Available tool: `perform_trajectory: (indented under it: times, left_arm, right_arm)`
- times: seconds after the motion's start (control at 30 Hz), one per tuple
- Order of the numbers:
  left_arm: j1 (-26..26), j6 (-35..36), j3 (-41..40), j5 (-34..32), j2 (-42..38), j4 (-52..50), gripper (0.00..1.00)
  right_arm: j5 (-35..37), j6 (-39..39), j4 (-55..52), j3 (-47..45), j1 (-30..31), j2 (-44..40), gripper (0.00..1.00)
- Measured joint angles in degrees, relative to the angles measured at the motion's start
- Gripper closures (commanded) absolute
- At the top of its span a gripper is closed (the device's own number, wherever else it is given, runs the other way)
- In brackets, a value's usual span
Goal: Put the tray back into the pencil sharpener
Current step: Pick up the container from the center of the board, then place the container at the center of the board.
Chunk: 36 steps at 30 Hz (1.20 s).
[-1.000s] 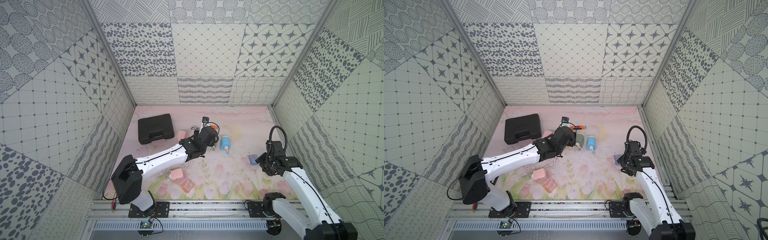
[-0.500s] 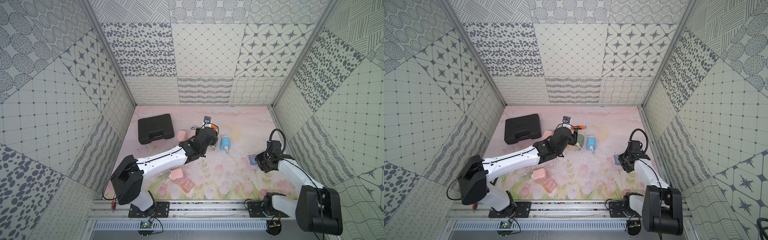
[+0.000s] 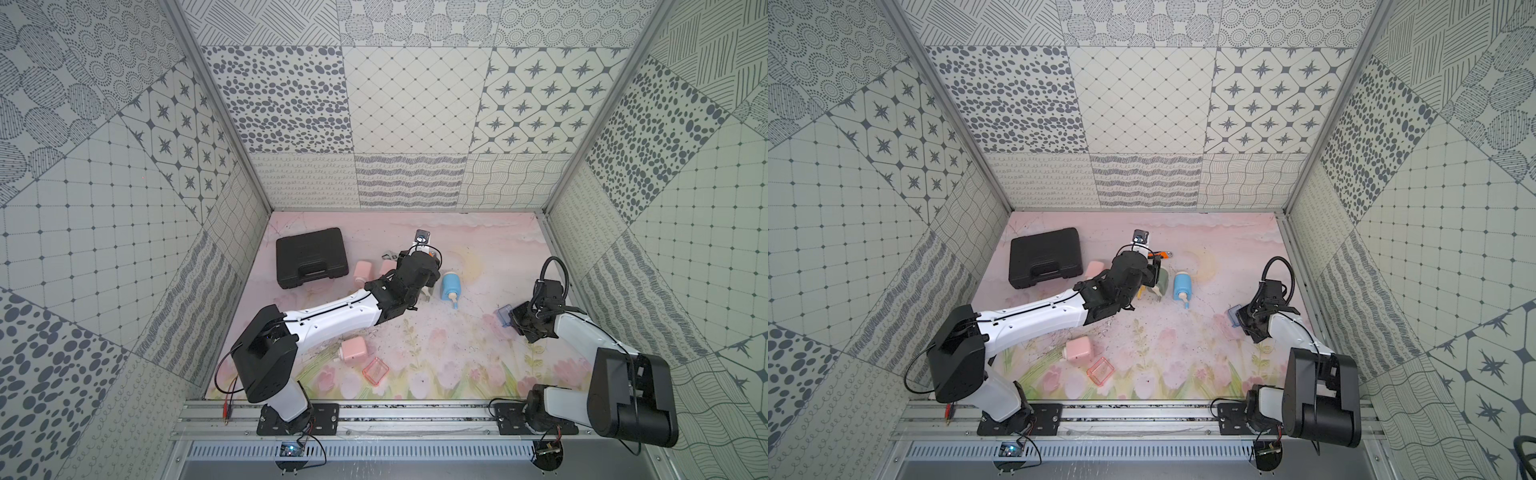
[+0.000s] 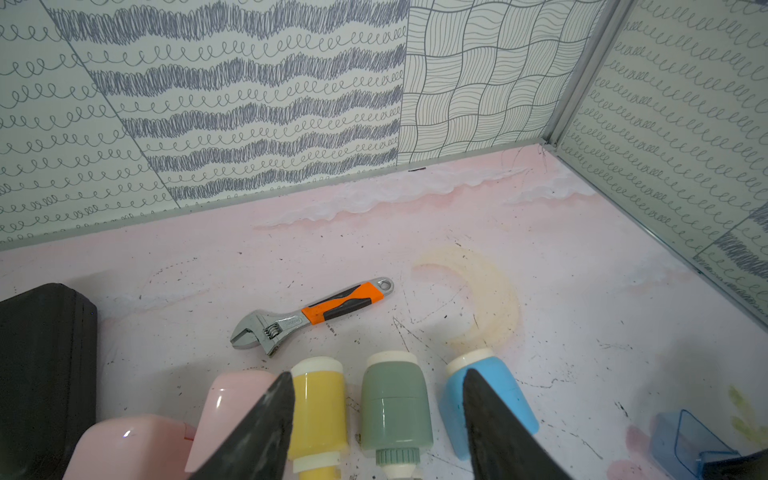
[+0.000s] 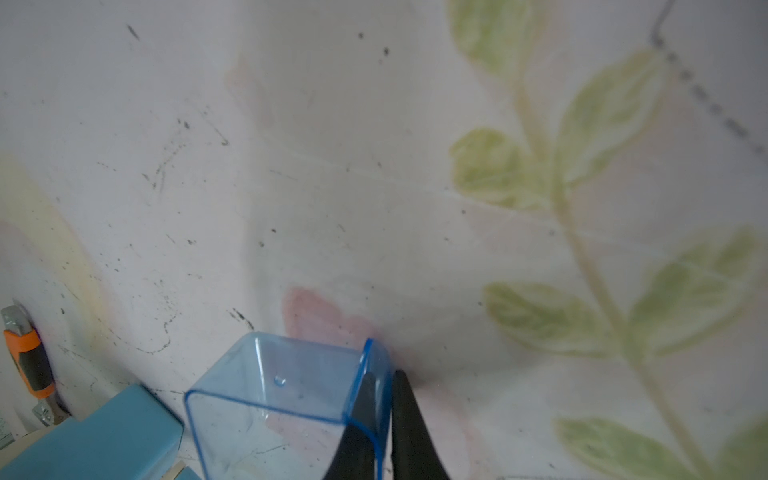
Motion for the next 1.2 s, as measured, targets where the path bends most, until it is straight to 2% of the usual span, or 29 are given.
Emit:
perform_trajectory:
  times: [0.1, 0.27, 0.4, 0.5, 0.63, 0.77, 0.87, 0.97, 1.2]
  left_arm:
    - [0.0, 0.5, 0.1, 0.0, 0.0, 0.0, 0.37]
    - [0.0, 1.2, 0.1, -0.3, -0.1, 0.0, 0.37]
    - [0.2, 1.3, 0.1, -1.1, -0.6, -0.1, 0.37]
    - [0.7, 1.2, -0.4, -1.8, -1.7, -0.1, 0.37]
    - [2.2, -0.8, -2.7, -2.6, -3.7, -0.3, 0.37]
    - [3.8, -5.0, -5.7, -2.8, -6.1, -1.4, 0.37]
    - [4.9, -8.3, -8.0, -2.7, -8.0, -2.6, 0.38]
    - [5.6, -11.2, -9.5, -2.8, -9.4, -3.5, 0.38]
    - [6.2, -15.0, -11.3, -2.7, -11.3, -4.8, 0.38]
  right_arm:
    - [-0.1, -2.0, -1.7, 0.4, -0.1, -1.4, 0.95]
    - [0.6, -8.0, -8.0, 4.4, -0.1, -9.3, 0.99]
    - [2.8, -13.2, -13.5, 9.4, 2.8, -15.0, 0.99]
    - [6.2, -16.0, -18.3, 12.1, 10.9, -17.4, 0.99]
    - [11.9, -16.3, -24.0, 12.9, 26.4, -17.2, 0.99]
    - [17.3, -14.1, -28.0, 12.9, 40.2, -12.7, 0.99]
    - [19.3, -12.7, -28.6, 12.8, 47.6, -6.4, 0.98]
    - [19.5, -11.9, -27.0, 11.9, 51.2, -0.5, 0.97]
    - [20.3, -11.1, -22.8, 9.3, 51.6, 5.0, 0.96]
